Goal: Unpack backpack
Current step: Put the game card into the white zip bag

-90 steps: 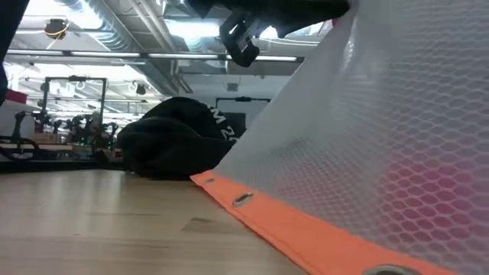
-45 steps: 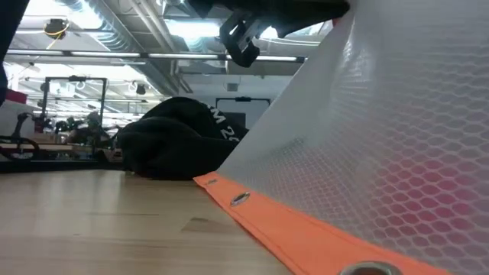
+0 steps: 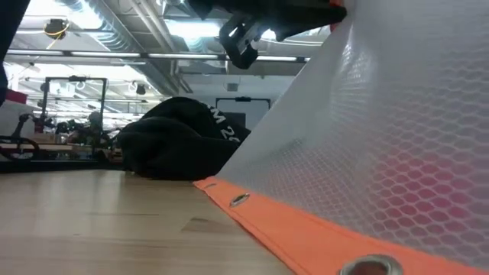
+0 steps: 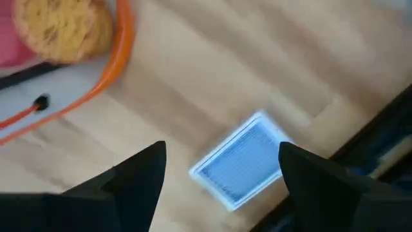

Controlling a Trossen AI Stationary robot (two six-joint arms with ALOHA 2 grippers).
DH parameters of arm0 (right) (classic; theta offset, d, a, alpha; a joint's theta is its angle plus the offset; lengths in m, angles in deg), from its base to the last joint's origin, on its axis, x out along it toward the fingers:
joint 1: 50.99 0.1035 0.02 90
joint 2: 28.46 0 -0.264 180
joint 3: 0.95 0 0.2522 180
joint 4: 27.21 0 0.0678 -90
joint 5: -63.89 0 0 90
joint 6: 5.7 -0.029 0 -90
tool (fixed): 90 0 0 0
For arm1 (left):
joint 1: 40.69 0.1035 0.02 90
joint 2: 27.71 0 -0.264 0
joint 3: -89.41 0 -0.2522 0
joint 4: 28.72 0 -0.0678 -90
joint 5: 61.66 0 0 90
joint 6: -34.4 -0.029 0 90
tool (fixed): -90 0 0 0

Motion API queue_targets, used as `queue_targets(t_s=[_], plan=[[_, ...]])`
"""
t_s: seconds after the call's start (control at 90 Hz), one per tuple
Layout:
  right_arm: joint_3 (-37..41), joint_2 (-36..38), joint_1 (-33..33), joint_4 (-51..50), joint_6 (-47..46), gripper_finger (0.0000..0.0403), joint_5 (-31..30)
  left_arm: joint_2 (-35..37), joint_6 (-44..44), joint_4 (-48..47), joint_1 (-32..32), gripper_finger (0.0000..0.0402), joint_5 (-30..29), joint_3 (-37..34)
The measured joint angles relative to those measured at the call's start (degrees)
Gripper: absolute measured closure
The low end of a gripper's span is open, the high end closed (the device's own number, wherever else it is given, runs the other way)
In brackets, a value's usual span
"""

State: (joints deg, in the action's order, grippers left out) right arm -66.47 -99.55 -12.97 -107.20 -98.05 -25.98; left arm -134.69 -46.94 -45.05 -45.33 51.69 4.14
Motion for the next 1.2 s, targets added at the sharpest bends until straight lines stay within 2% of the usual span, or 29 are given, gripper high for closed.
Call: queue_targets(t_s=[0.167, 0.411, 0.589, 0.8, 1.022, 1.2], plan=[[1.8, -1.9, 4.7, 1.9, -9.8, 0.012, -2.3, 0.0, -0.5, 0.0, 0.0, 0.0402, 0.1, 0.0], [6.2, -6.5, 8.7, 7.9, -18.1, 0.012, 4.6, 0.0, -1.6, 0.1, 0.2, 0.0402, 0.2, 0.0], [8.8, -8.8, 9.8, 17.6, -18.3, 0.012, 5.5, 0.0, -1.4, 0.1, 0.2, 0.0402, 0.2, 0.0], [10.5, -10.6, 10.4, 21.5, -17.1, 0.012, 6.9, 0.0, -1.5, 0.1, 0.2, 0.0402, 0.2, 0.0], [10.6, -10.5, 10.3, 30.9, -13.1, 0.012, -0.5, 0.0, -1.2, 0.2, 0.2, 0.0402, 0.2, 0.0], [9.5, -10.6, 10.4, 25.3, -12.0, 0.012, -0.9, 0.0, -1.1, 0.2, 0.2, 0.0402, 0.2, 0.0]])
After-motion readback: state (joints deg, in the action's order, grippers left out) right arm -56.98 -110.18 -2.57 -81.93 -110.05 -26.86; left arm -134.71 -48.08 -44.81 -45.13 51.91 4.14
